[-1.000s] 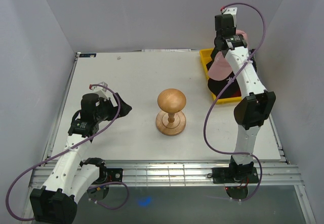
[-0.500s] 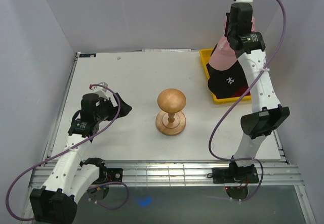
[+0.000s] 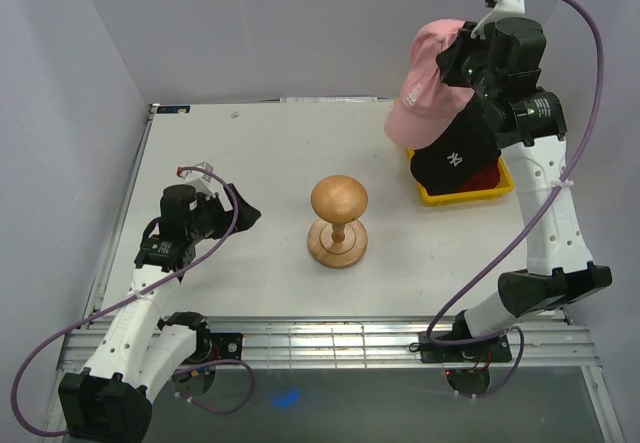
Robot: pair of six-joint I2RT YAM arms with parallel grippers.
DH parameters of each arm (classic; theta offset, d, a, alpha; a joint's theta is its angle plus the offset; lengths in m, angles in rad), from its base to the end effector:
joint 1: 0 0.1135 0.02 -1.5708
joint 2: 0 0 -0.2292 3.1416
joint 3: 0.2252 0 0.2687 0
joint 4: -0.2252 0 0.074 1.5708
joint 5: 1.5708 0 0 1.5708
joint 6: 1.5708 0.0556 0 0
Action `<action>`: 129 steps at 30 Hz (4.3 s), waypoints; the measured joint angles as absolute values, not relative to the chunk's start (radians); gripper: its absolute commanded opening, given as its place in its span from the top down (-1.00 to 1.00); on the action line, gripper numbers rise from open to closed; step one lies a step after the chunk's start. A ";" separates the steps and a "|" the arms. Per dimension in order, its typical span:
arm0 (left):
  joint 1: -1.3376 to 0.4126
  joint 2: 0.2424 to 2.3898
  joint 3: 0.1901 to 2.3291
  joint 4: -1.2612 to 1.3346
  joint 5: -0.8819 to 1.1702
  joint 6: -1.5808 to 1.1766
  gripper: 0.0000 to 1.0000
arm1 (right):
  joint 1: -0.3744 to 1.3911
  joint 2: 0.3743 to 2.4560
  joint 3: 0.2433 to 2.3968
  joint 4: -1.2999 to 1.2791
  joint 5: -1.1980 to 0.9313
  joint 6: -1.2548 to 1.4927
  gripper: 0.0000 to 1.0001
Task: Stack the hats
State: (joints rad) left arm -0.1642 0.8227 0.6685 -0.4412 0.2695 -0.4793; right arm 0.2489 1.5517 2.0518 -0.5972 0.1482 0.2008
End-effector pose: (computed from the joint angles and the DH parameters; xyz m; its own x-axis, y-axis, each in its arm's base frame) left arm 0.2321 -0.0535 0.2290 -0.6639 -0.3406 -0.6658 0.0776 0.8541 -0.5143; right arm 0.3365 0.0770 0.5084 -0.1123 0.1750 -0.9781 -0.0804 0.9795 0.1845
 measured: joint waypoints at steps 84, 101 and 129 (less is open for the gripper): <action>-0.180 0.884 0.735 -0.459 0.297 -0.421 -0.96 | 0.493 1.238 1.317 -0.543 -0.168 0.435 -0.26; -0.211 0.839 0.727 -0.463 0.276 -0.419 -0.96 | -0.164 1.617 1.647 -0.694 0.029 0.366 -0.35; -0.218 0.833 0.726 -0.462 0.270 -0.419 -0.96 | -0.222 1.766 1.726 -0.681 -0.082 0.412 0.31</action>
State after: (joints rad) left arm -0.2184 0.8333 0.7261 -0.4622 0.2699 -0.4191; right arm -0.2222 1.7660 1.7264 -0.6807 -0.0822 0.4118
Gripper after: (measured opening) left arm 0.979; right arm 0.415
